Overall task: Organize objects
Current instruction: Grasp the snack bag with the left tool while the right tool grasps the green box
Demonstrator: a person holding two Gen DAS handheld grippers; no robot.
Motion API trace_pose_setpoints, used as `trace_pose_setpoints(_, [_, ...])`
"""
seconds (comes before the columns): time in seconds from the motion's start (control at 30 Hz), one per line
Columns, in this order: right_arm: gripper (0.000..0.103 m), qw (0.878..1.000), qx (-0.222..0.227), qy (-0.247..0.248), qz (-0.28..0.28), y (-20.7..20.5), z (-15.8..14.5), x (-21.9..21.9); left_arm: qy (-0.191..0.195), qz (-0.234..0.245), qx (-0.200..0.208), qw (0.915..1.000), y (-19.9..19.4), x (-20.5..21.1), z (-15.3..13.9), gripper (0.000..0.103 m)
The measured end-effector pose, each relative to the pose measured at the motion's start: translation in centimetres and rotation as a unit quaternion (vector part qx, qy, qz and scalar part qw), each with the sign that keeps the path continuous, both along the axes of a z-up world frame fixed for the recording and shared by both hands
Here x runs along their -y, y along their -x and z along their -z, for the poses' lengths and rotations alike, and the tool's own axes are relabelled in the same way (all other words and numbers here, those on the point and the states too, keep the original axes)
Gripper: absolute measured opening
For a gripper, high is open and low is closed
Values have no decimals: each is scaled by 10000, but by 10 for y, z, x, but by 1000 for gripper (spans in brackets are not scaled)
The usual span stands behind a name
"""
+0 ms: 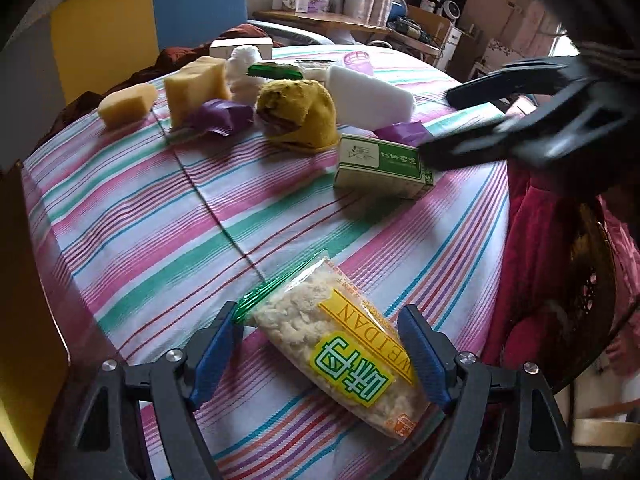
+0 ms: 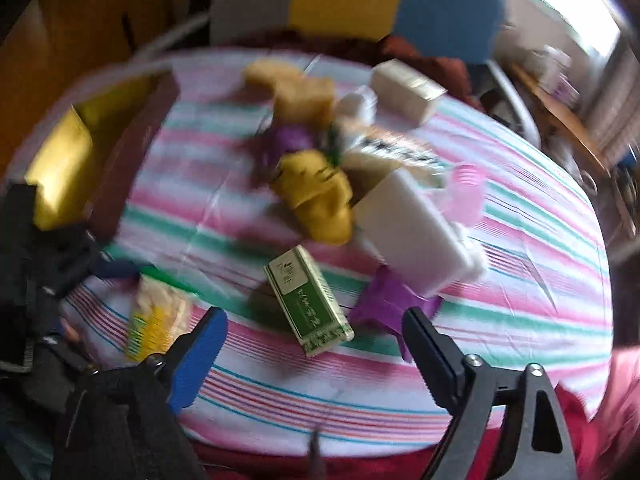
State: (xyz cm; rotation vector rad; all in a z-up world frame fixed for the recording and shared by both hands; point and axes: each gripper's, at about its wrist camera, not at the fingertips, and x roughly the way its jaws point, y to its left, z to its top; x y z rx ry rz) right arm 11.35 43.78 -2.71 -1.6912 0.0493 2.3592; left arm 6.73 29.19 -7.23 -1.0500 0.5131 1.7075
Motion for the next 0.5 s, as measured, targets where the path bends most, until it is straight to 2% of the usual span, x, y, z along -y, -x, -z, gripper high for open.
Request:
trace_pose_setpoints(0.13, [70,9981,578,-216,-92,17,17,-2,-63,-70,-13,10000,-5,-3,5,81])
trace_pose_setpoints(0.2, [64,9967,781,-168,-129,21,22,-4,-103,-81,-17,9999,-5,-1,5,79])
trace_pose_setpoints(0.3, [38,9951,961,-71,-217,22,30,-4,-133,-114,-51,9998,-6,-2,3,76])
trace_pose_setpoints(0.33, [34,9951,960,-46,-227,20,30,-3,-150,-129,-58,9998,-7,-1,2,75])
trace_pose_setpoints(0.4, [31,9960,875,2,-201,16,27,-2,-192,-151,-24,9997,-6,1,1,69])
trace_pose_setpoints(0.5, [31,9975,691,82,-85,6,19,-3,-242,-142,8,9996,-5,2,-1,65])
